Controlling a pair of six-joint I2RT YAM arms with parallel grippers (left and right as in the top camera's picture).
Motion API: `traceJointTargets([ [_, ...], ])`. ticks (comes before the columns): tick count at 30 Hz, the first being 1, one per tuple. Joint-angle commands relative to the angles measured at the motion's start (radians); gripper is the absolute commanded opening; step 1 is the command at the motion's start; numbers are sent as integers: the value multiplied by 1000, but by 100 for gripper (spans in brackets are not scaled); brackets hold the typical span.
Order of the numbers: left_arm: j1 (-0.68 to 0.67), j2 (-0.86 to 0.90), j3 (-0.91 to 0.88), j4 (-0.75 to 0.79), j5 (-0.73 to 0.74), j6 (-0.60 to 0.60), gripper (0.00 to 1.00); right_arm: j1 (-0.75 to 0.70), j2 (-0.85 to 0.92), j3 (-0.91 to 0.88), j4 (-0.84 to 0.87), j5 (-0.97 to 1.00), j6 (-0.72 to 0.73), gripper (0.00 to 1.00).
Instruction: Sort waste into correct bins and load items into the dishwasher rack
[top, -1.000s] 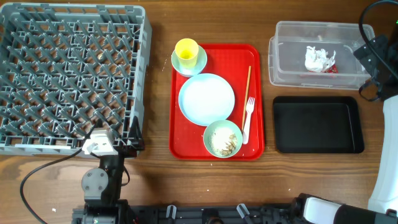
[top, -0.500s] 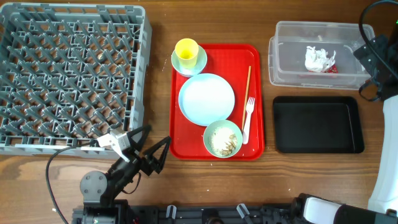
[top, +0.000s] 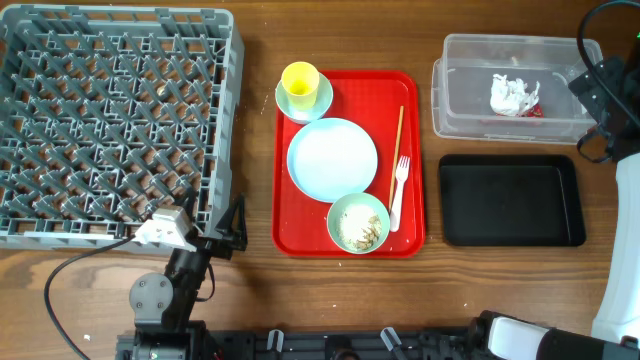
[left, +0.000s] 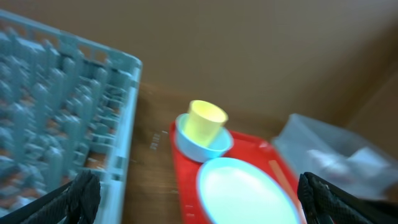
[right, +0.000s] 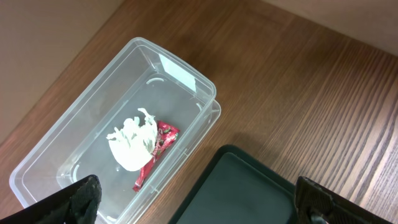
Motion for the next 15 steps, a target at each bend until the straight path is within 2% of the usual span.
traceJointTargets([
  [1, -3, -6, -3, -8, -27, 292, 100, 0, 8, 2, 0, -9, 6, 100],
  [2, -3, -5, -3, -27, -15, 372, 100, 0, 8, 2, 0, -9, 6, 100],
  [4, -3, 2, -2, -38, -37, 446, 100, 0, 8, 2, 18, -26, 18, 100],
  [9, -3, 13, -2, -51, -190, 484, 100, 0, 8, 2, 59, -199, 132, 100],
  [12, -3, 13, -2, -53, -222, 484, 100, 0, 8, 2, 51, -417, 228, 100],
  [15, -3, 13, -2, -53, -222, 484, 100, 0, 8, 2, -10, -705, 240, 100],
])
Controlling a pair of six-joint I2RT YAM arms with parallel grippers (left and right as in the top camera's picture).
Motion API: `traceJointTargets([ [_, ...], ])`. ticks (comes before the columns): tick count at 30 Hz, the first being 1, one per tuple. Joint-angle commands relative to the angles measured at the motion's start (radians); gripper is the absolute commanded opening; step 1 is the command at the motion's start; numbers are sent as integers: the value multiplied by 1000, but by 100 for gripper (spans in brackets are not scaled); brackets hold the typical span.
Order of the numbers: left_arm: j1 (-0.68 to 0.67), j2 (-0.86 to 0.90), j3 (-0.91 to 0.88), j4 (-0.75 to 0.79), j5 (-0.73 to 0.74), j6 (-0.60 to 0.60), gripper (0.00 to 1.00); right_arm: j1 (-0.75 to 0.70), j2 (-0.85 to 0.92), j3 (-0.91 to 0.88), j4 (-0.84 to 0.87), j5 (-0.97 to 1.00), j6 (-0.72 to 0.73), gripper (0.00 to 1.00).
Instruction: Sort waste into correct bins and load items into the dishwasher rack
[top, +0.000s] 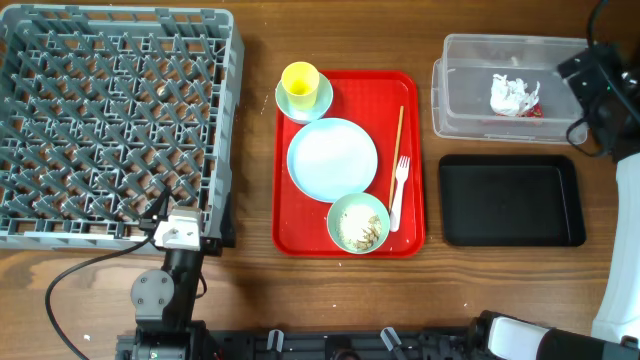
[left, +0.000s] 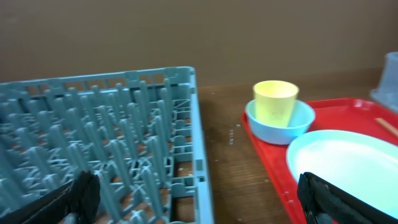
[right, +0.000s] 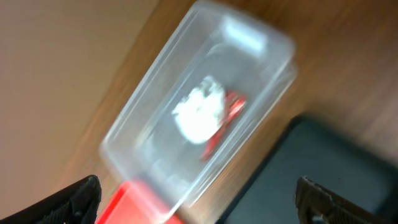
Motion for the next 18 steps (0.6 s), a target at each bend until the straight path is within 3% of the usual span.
traceJointTargets([
  [1, -3, 5, -3, -10, -48, 37, 100, 5, 8, 2, -63, -483, 55, 100],
  [4, -3, 4, -3, -10, -48, 37, 100, 71, 11, -1, -69, -720, -178, 100],
  [6, -3, 5, -3, -10, -48, 37, 100, 175, 11, -1, -111, -739, -352, 100],
  [7, -3, 4, -3, -10, -48, 37, 100, 233, 11, -2, -143, -690, -367, 100],
  [9, -3, 5, -3, -10, -48, 37, 100, 378, 11, -18, -192, -489, -301, 100],
  [12, -3, 5, -3, -10, -48, 37, 100, 584, 20, -71, -225, -182, -76, 100],
  [18, -3, 5, -3, -10, -48, 37, 100, 906, 76, -227, -145, -93, 14, 100],
])
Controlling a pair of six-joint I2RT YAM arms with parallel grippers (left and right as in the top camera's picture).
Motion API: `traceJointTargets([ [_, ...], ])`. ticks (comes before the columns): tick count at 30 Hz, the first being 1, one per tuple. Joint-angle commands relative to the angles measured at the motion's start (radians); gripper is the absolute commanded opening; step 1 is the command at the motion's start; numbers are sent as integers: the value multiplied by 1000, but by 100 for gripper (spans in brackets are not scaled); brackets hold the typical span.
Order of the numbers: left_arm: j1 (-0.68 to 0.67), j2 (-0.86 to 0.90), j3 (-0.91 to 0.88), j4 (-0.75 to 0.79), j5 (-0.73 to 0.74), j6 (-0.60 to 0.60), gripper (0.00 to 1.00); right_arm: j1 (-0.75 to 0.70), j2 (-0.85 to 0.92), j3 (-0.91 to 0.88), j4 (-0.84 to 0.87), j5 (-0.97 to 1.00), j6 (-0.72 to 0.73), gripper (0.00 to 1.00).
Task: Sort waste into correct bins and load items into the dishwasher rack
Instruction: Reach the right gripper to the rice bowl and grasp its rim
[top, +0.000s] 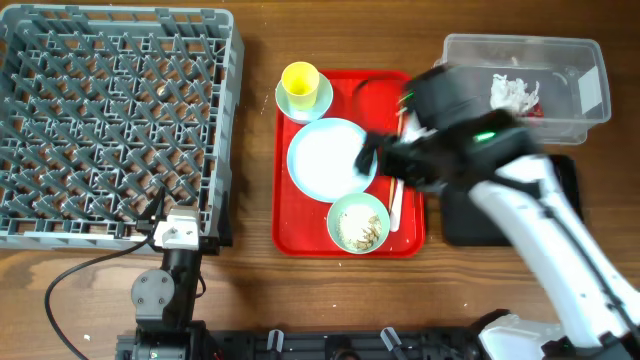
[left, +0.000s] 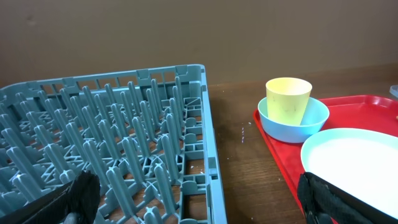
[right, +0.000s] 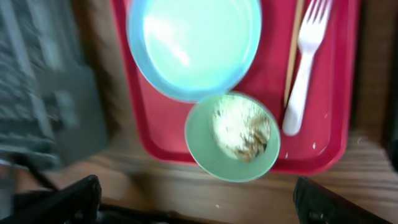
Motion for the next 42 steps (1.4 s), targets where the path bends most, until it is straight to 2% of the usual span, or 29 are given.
traceJointTargets([
  [1, -3, 3, -3, -7, -14, 19, 100, 163, 55, -102, 70, 129, 114, 100],
  [4, -3, 3, -3, -7, -14, 19, 100, 251, 108, -170, 144, 156, 226, 98],
  [8, -3, 3, -3, -7, -14, 19, 100, 332, 203, -192, 207, 171, 214, 76],
  [13, -3, 3, -3, -7, -14, 19, 100, 377, 283, -192, 236, 190, 185, 58],
  [20, -3, 3, -3, -7, -14, 19, 100, 385, 373, -192, 286, 231, 121, 52],
  [25, -3, 3, -3, -7, -14, 19, 100, 385, 403, -192, 310, 233, 53, 44],
  [27, -3, 3, -3, -7, -14, 19, 100, 385, 404, -192, 312, 234, 49, 31],
  [29, -3, 3, -3, -7, -14, 19, 100, 385, 404, -192, 311, 262, 49, 25],
  [34, -3, 3, -3, -7, -14, 19, 100, 385, 413, -193, 311, 301, 22, 26],
  [42, -3, 3, -3, -7, -14, 19, 100, 387, 426, -193, 314, 309, -40, 21],
])
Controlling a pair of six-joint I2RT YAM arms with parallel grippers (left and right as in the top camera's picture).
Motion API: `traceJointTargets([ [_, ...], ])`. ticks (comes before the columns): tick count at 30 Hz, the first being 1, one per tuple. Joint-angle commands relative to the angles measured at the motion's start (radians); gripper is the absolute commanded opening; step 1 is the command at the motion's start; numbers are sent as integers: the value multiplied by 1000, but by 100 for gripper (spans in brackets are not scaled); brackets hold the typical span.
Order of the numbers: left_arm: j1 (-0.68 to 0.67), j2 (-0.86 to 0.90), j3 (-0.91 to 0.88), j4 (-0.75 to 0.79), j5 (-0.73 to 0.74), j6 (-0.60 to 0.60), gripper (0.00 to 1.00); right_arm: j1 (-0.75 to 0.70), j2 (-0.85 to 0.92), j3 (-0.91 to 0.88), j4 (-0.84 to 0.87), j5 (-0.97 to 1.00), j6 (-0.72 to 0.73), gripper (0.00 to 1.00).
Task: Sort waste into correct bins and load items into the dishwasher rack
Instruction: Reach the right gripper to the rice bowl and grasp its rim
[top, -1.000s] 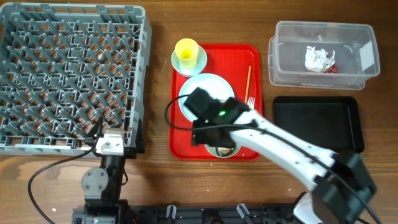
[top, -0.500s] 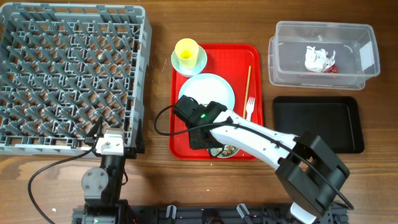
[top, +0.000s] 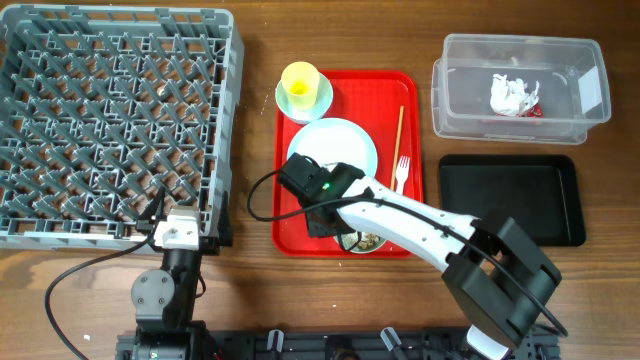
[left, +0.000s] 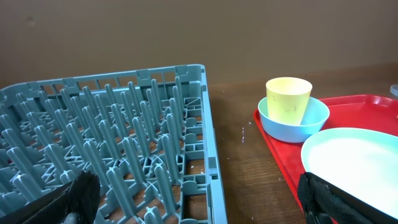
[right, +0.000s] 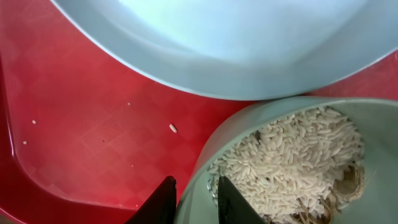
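On the red tray (top: 390, 85), a green bowl (top: 366, 241) of rice lies at the front. My right gripper (top: 331, 226) is low at its left side. The right wrist view shows this gripper (right: 196, 202) shut on the green bowl's rim (right: 205, 168), one finger outside and one inside. A pale blue plate (top: 335, 150) lies just behind. The yellow cup (top: 299, 80) stands in a small blue bowl (top: 322, 100) at the back. A white fork (top: 400, 170) and a chopstick (top: 400, 130) lie on the right. My left gripper (top: 190, 222) stays open by the grey rack (top: 110, 120).
A clear bin (top: 515, 90) at the back right holds crumpled paper and a red wrapper. In front of it is a black tray (top: 510, 200). The left wrist view shows the rack (left: 124, 155), the cup (left: 288, 99) and the plate's edge.
My right gripper was wide open high above the plate and green bowl. Now it is down on the tray, narrowed onto the bowl's left rim. The left arm has not moved.
My right gripper hung open over the clear bin at the far right, while the left gripper pointed toward the tray. The left then settled facing the rack. The right was then above the tray, and now grips the green bowl's rim.
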Motion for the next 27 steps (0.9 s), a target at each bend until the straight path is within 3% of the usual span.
traceJointTargets([
  [1, -3, 3, -3, -7, -14, 16, 100, 8, 45, -5, 4, 35, -46, 17],
  [5, -3, 3, -3, -7, -14, 16, 100, 8, 68, -5, 4, 48, -47, 15],
  [8, -3, 3, -3, -7, -14, 16, 100, 8, 67, 2, -12, 48, -50, 4],
  [16, -3, 3, -3, -7, -13, 16, 100, 8, 66, 146, -167, 129, -40, 4],
  [21, -3, 3, -3, -7, -14, 16, 100, 3, 65, 214, -315, 245, 106, 4],
  [27, -3, 3, -3, -7, -14, 16, 100, -129, 6, 315, -471, 245, 170, 4],
])
